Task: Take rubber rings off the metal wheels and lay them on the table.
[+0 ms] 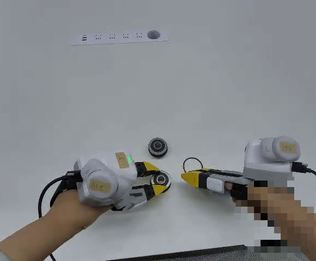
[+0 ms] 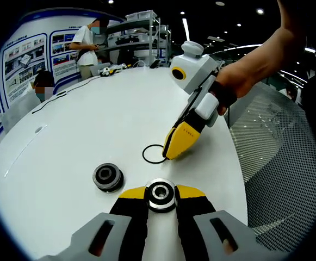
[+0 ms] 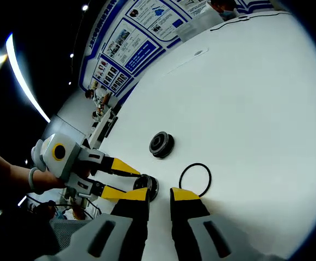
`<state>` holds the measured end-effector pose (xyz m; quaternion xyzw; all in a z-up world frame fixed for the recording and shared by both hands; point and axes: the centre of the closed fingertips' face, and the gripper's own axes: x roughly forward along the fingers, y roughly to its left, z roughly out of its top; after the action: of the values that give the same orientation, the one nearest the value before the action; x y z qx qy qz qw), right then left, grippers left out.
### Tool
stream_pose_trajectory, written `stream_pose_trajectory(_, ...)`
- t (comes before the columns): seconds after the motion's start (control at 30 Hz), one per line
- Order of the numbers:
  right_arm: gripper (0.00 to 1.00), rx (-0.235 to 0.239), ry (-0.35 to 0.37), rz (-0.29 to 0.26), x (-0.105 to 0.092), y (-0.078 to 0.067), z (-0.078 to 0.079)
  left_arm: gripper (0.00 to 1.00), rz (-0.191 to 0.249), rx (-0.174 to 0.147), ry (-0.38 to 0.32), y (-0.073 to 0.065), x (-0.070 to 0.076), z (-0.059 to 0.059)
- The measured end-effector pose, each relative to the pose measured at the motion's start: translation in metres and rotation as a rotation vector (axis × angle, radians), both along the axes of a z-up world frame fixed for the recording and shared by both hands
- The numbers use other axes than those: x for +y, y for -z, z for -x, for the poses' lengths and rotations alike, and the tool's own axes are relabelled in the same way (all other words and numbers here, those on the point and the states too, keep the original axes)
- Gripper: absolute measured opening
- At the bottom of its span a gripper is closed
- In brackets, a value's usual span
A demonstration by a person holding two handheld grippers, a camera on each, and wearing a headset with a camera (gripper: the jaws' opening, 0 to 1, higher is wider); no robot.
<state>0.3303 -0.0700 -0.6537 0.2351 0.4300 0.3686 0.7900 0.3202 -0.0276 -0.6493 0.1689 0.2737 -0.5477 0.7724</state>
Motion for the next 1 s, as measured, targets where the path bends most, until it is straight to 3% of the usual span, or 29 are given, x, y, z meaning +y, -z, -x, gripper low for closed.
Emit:
stream_pose_trajectory(0.53, 0.16, 0.017, -0.016, -0.020, 0.009, 0.002, 0.004, 0.14, -0.029, 0.007, 0.017, 0.006, -0.001, -0.001)
stream_pose_trajectory(0.6, 0.16, 0.019, -0.023, -0.021, 0.011, 0.002, 0.004, 0.14, -0.042, -0.018, 0.035, 0.006, -0.001, -0.001)
stream_pose_trajectory(1.0, 0.18, 0.035, -0.050, -0.035, 0.021, 0.002, 0.006, 0.13, -0.058, -0.016, 0.058, 0.008, -0.001, 0.000)
